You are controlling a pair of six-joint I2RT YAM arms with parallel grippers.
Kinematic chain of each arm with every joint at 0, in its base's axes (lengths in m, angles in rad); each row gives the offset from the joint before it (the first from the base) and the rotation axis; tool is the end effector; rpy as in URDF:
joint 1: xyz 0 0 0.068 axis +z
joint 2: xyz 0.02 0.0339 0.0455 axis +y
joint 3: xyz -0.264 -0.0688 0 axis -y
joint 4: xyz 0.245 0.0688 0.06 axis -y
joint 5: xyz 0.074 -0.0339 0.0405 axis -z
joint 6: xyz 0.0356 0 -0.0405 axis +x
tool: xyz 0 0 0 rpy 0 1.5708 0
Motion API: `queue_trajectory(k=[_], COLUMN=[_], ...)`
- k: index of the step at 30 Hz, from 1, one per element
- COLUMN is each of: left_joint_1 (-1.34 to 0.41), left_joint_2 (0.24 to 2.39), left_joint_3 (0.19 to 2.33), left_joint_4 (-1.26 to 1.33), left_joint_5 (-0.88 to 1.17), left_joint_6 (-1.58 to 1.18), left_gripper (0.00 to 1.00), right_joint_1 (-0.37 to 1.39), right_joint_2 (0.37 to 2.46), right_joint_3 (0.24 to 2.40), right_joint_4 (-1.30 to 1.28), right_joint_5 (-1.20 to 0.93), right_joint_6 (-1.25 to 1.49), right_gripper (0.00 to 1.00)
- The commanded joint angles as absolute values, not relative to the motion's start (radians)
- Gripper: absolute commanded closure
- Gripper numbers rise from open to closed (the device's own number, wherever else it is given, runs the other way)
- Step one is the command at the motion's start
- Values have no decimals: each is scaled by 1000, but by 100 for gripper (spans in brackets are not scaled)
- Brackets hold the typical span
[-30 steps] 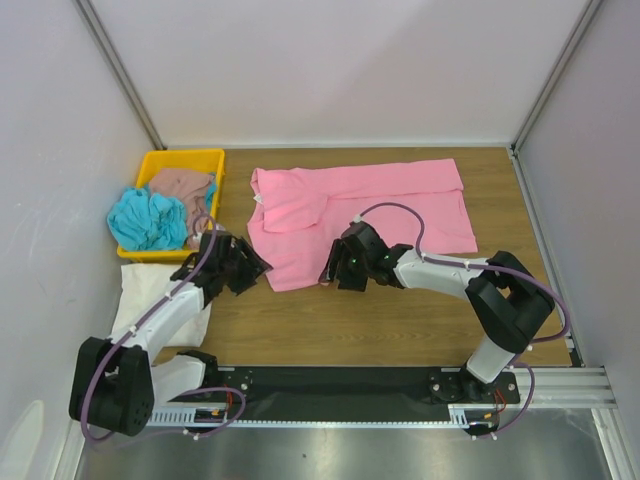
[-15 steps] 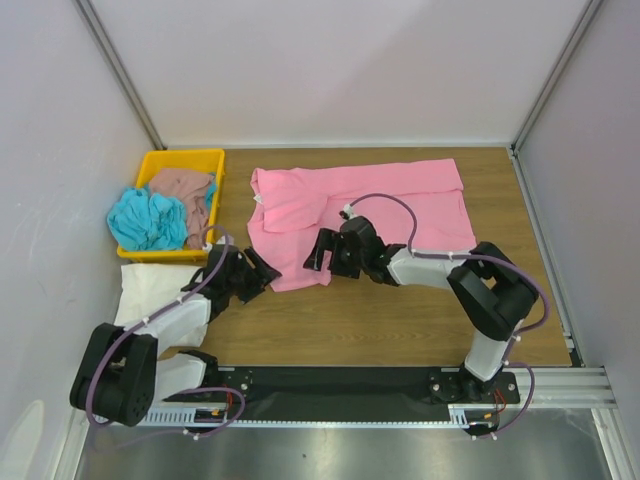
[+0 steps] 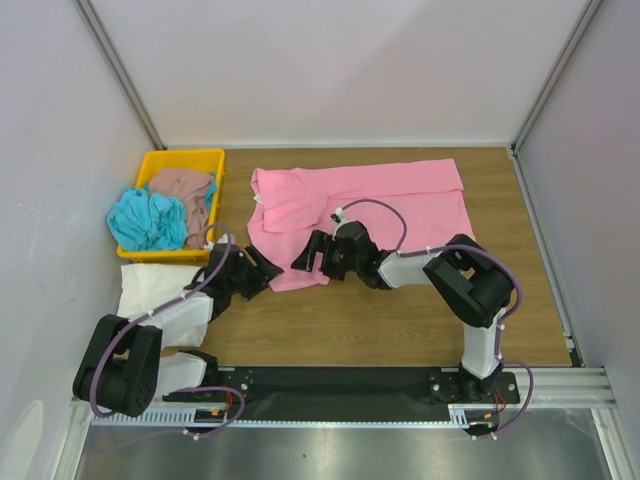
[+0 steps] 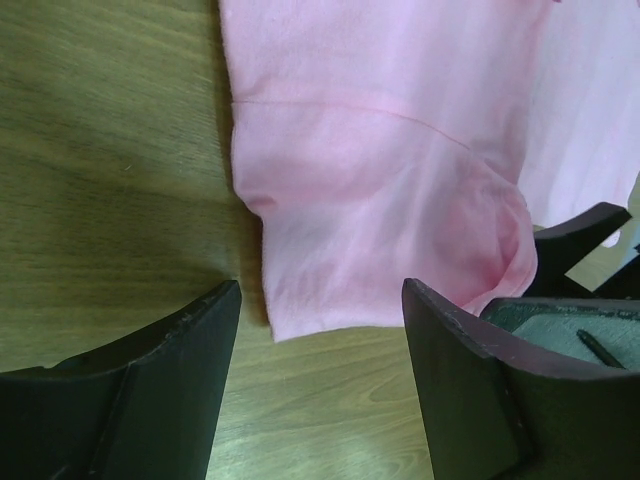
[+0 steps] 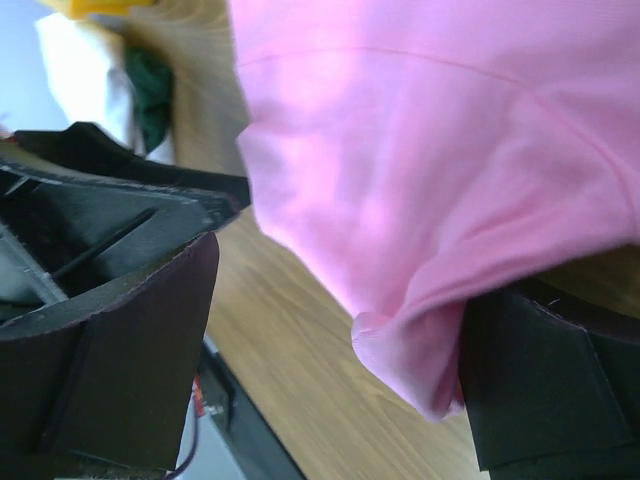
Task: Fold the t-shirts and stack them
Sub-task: Fold the tshirt
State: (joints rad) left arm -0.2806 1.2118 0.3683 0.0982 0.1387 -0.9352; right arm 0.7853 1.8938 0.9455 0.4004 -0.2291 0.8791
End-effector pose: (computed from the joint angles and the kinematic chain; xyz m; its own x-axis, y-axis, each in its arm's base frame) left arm 0.2055 -0.0643 0.1435 -0.6861 -0.6317 -0.3608 -0.3036 0.6994 -0.6470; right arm 0.2688 0.2802 0.1432 -0.8709 0.1899 -0.4534 -0.2429 0.6355 0.7329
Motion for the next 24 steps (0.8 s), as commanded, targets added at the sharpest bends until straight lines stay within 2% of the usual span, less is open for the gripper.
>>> queue_trajectory(k=[1, 15, 20, 24], left_joint_1=[-288, -288, -288, -288], left_joint_2=[1227, 1232, 1232, 1232], left_joint_3=[365, 305, 293, 301], left_joint_4=[146, 273, 298, 272], left_joint_5=[149, 198, 193, 169], left_joint_6=[-942, -973, -982, -974], left_gripper=[28, 27, 28, 28], right_joint_1=[811, 856, 859, 859], right_joint_2=[1937, 1832, 1847, 1830], right_joint_3=[928, 818, 841, 871], right_joint_4=[518, 519, 442, 351], right_joint_5=[-316, -353, -307, -215], right_joint_6=[959, 1077, 1049, 968], right_gripper=[7, 12, 22, 25])
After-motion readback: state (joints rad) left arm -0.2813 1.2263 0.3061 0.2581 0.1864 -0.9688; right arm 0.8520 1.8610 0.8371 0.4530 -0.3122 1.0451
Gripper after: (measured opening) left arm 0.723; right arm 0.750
